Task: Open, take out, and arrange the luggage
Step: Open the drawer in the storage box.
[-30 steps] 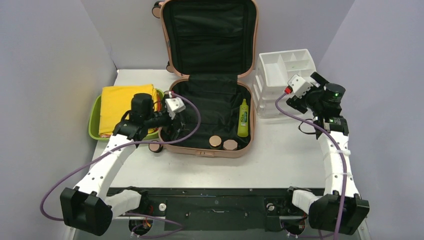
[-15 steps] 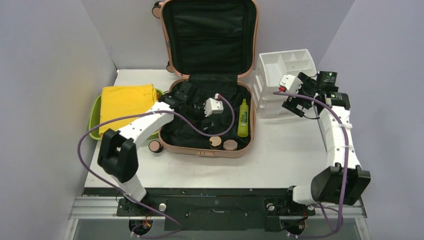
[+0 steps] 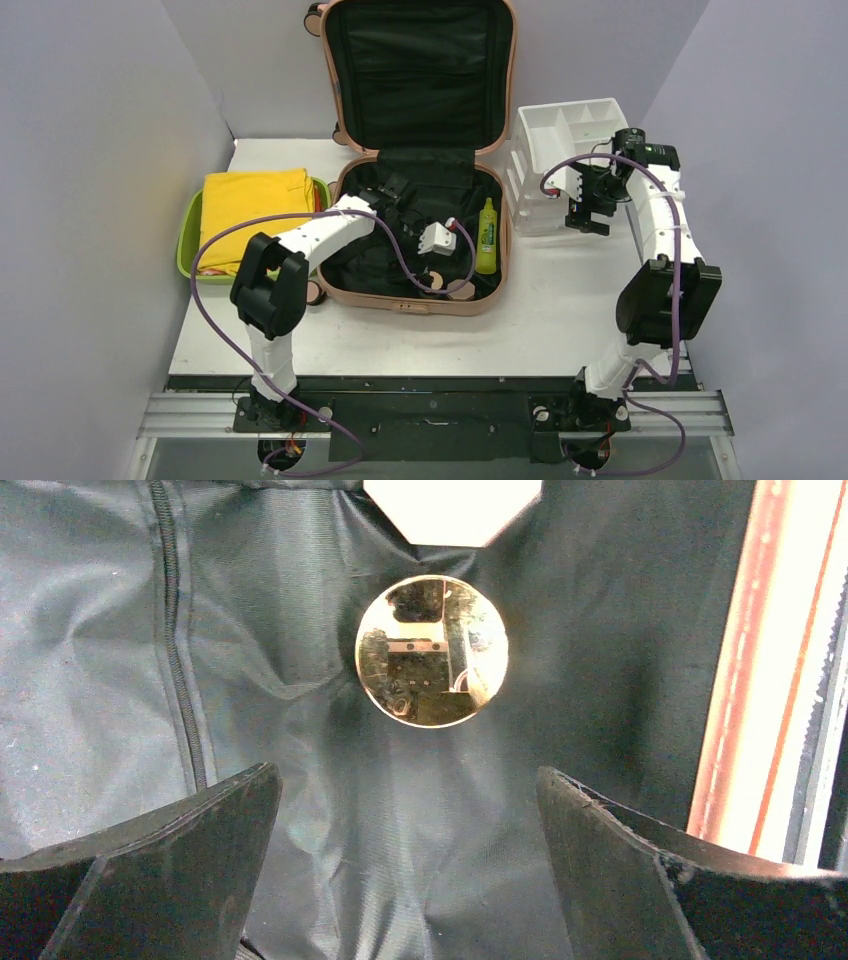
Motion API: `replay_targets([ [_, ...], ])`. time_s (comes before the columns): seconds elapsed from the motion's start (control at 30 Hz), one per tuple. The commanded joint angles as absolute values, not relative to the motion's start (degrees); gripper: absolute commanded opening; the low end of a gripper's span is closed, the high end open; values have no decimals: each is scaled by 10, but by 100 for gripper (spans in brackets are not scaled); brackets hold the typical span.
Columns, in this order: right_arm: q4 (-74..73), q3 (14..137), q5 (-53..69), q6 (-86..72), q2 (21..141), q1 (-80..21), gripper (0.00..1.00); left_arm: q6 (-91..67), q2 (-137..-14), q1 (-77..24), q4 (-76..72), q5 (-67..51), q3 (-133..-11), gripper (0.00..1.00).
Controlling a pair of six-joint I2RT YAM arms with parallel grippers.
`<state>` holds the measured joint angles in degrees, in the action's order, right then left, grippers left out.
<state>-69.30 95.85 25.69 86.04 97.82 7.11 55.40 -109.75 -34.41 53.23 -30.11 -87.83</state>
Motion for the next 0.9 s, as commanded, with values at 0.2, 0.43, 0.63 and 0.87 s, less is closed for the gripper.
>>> replay_targets([
  [0.2, -741, 1008, 291, 954, 1046, 73, 83, 614, -1126, -342, 567, -335, -895, 96],
  [0.43, -715, 994, 272, 953, 1066, 70, 73, 615, -1141, -342, 542, -336, -889, 97],
  [0.63, -701, 990, 265, 924, 1078, 63, 46, 655, -1170, -341, 574, -366, -916, 99],
  [0.87, -697, 981, 267, 902, 1068, 60, 39, 692, -1198, -336, 572, -364, -926, 99],
])
